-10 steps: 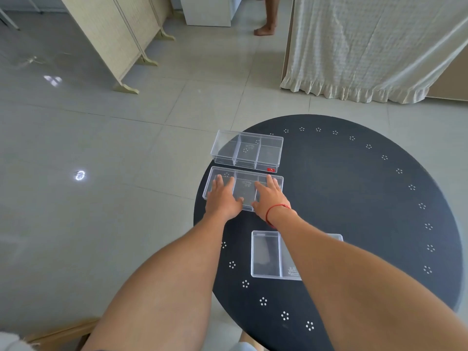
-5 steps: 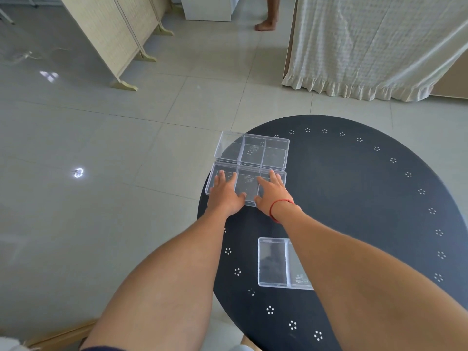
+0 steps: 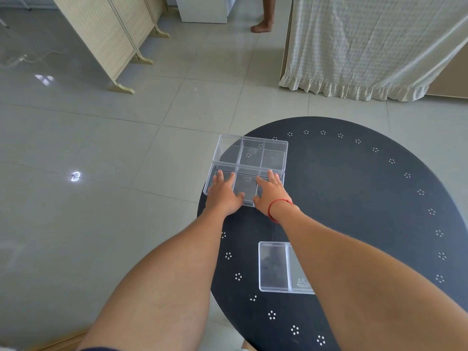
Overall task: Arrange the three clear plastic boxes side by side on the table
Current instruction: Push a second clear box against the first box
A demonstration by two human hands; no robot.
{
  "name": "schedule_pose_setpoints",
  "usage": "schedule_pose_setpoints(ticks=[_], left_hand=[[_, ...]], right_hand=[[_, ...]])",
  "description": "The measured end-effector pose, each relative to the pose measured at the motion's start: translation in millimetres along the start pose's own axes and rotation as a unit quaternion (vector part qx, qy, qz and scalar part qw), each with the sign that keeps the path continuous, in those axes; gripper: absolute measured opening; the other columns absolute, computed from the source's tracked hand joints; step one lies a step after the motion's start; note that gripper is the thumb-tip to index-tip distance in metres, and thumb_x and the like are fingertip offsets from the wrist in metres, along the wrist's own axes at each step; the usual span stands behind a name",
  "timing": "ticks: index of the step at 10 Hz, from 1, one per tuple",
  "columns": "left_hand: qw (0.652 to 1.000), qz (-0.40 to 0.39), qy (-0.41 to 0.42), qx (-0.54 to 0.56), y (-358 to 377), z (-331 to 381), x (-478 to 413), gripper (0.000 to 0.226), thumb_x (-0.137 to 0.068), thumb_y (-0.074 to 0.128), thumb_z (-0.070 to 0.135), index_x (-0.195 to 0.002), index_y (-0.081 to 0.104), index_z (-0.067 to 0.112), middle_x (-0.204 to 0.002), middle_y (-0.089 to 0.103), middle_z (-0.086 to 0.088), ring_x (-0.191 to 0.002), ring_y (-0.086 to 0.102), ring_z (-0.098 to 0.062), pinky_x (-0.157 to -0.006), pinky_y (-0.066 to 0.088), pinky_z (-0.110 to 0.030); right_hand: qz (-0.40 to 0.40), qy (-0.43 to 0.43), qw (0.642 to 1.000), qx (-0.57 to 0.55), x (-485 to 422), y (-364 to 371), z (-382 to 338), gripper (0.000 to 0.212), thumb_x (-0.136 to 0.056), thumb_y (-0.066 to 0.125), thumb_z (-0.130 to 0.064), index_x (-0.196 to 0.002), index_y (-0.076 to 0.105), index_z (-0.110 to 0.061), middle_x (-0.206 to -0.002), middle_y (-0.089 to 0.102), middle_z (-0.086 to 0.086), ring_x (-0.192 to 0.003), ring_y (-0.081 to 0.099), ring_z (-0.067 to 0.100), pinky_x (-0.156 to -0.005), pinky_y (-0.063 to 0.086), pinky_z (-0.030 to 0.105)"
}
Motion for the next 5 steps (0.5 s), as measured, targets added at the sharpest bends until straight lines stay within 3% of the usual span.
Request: schedule_pose_setpoints(ticks=[5], left_hand=[[0.999,0.026,-0.002,0.020,-6.5,5.4,5.8,0.068,-0.098,0.049,0.040,-0.155,0.015,0.027,-0.165,-0.005,-0.005,-0.152,-0.004,-0.027,-0.119,0.016,-0.048]], right_hand=[[0.020,-0.016,1.000,-0.010,5.9,-7.9,-2.9,0.062,-0.099,0.049,-0.019,-0.154,0.020,-0.020,-0.165,0.001,0.010,-0.153,-0.003,0.029,-0.122,0.018,0.041]])
Point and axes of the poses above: each hand's wrist, its own x-axis away from the middle knuckle, its own y-axis out of the palm, z = x × y, the point moved 3 cm from there along -x, towards the middle knuckle
